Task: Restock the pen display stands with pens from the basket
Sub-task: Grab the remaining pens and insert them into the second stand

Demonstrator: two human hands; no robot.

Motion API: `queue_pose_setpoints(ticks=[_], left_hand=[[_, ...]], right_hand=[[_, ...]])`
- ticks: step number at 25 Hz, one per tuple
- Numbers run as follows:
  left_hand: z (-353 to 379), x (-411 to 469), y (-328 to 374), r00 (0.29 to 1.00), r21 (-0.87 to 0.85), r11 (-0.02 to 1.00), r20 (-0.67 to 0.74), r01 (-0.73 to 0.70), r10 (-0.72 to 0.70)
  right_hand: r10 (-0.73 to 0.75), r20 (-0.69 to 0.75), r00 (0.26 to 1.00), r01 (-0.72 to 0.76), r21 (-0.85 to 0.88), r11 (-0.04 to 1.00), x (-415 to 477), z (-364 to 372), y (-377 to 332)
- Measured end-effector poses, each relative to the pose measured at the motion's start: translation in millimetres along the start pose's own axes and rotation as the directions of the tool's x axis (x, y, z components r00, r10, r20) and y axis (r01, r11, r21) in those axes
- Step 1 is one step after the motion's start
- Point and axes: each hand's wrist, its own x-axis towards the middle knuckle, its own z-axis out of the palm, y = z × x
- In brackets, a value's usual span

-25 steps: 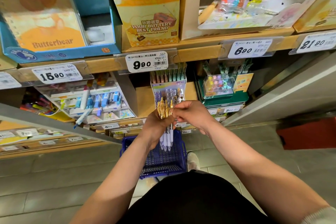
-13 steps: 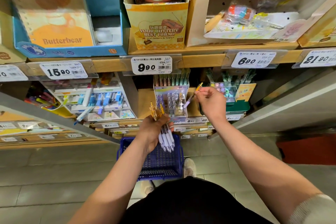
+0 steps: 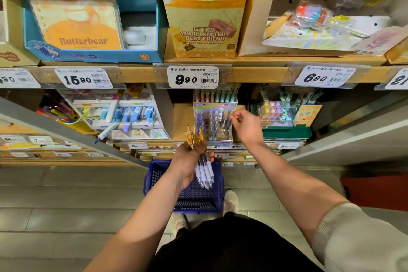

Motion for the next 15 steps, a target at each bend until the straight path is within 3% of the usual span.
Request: queue_pose_setpoints(ticks=[7,9,12,13,15], left_hand=[[0.3,0.5,3.8,0.999,0.005,1.000,0.035,-0.014,0.014],[0.5,1.3,4.9,0.999,0.003,1.000,0.036,-0.017,0.017],[1.4,4.1,6.3,0.999,-0.010,1.000,0.043,-0.007,0.007],[2.3,5.9,6.2,0.999,-0.009,1.000,0.047,-0.009,0.009],[4.3,9.2,5.1,0.998,0.022,1.000,0.062,-0.020,0.019]], right_hand=[[0.192,0.064,0.979,-0.181,-0.146,0.973,8.7,10.5,-7.2],[0.273,0.140,0.952,-0.234,-0.242,0.941,8.9,6.0,-12.3],[0.300,0.290,0.909,-0.143,-0.461,0.876,-6.4,-8.1,-23.1],[0.260,0.342,0.903,-0.106,-0.409,0.906,-15.6,-12.2,-25.9],[0.175,0.455,0.873,-0.160,-0.071,0.985,-39.9,-20.3,-32.7]])
